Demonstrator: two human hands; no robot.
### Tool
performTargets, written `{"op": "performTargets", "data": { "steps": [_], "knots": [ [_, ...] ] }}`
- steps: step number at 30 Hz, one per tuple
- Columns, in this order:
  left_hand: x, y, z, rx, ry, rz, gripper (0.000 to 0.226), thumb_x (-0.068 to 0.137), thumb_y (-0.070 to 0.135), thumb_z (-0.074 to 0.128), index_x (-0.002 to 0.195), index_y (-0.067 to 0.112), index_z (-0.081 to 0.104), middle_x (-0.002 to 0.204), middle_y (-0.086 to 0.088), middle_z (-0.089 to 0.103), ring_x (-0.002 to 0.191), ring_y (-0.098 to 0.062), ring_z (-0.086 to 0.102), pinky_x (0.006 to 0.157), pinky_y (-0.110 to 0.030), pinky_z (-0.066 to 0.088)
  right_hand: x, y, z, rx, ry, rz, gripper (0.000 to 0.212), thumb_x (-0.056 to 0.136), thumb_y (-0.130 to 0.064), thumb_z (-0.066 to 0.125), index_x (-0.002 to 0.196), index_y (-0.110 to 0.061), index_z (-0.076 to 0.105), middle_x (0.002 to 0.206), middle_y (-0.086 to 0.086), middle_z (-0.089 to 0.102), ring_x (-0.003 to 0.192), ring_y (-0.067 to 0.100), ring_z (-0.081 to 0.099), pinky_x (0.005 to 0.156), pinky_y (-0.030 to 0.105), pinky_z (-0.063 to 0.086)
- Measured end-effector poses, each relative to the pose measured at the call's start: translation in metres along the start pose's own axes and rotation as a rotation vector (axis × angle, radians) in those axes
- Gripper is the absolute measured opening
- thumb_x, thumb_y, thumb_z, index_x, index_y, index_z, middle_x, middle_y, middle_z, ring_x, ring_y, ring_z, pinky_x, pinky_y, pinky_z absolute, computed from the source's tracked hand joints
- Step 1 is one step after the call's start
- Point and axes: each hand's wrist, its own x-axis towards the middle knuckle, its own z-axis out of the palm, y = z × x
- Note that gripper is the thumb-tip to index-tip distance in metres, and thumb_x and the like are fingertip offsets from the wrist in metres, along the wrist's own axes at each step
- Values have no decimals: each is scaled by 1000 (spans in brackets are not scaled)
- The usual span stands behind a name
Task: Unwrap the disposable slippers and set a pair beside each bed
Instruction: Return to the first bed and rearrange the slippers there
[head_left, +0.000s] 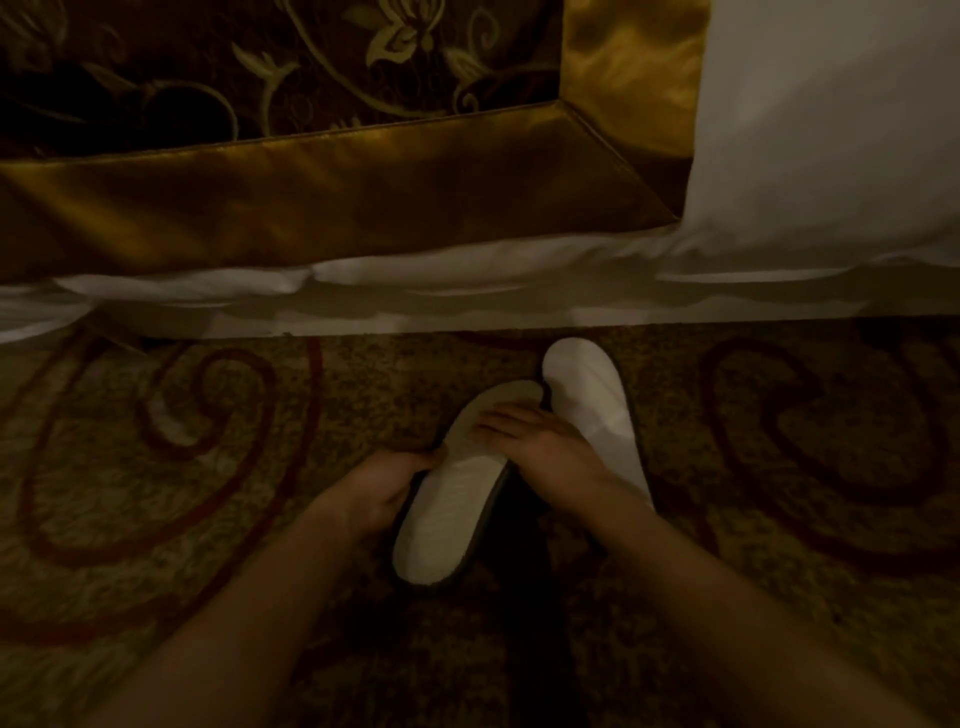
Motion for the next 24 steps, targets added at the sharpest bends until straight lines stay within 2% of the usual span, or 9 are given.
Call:
{"op": "performTargets", "data": {
  "steps": [4,6,8,11,14,18,20,22,24],
  "knots": [
    [-8,11,-20,-21,72,-94,26,95,23,49,83,8,66,84,-10,69,76,-21,62,64,-31,51,8,0,-16,169,-77,118,46,82,-28,61,125,-36,46,126,4,55,113,27,53,97,38,46],
    [-10,13,-30,-312,24,-92,31,97,21,40,87,3,63,87,-17,69,85,-27,61,73,-39,55,15,1,-26,186,-122,162,33,83,-34,57,112,-38,41,110,3,54,94,24,57,83,37,52],
    [-10,11,-32,-499,-52,-33,27,98,18,37,98,6,61,101,-17,65,97,-28,59,84,-45,51,23,1,-33,117,-124,128,33,85,-26,56,113,-30,39,103,8,58,85,27,60,74,36,54],
    [-9,9,-26,-538,-51,53,23,96,3,38,99,12,59,103,-12,63,99,-25,61,84,-43,52,38,-4,-42,125,-210,191,46,93,-28,47,137,-23,33,128,14,52,111,33,55,84,29,46],
    [-5,7,-26,-464,-44,84,27,95,-1,38,105,14,59,100,-7,66,95,-21,62,79,-37,52,49,-14,-44,245,-283,333,57,97,-34,43,147,-18,21,150,12,33,133,32,38,105,37,38],
    [0,-6,-19,-194,73,102,23,94,7,47,105,14,66,89,-5,72,80,-18,67,68,-32,55,44,-23,-28,878,-236,530,55,90,-23,59,140,-13,39,140,11,48,127,27,47,101,33,41],
    [3,-15,-14,-138,173,118,20,92,4,52,107,6,66,98,-12,69,88,-27,66,80,-38,54,37,-30,-13,1070,-165,655,53,88,-21,62,137,-12,43,136,11,52,124,25,50,98,31,42],
    [9,-22,-13,-62,281,152,22,89,-2,54,109,-4,64,113,-24,64,102,-39,61,95,-48,49,32,-37,4,1064,-106,790,55,88,-25,62,137,-9,42,137,12,51,122,26,51,93,27,43],
    [14,-26,-12,-18,365,174,29,86,-4,58,115,-10,59,121,-31,59,109,-44,57,99,-51,47,27,-41,18,902,-101,867,59,90,-29,58,139,-5,36,140,14,47,123,27,49,89,24,41]
  ]
}}
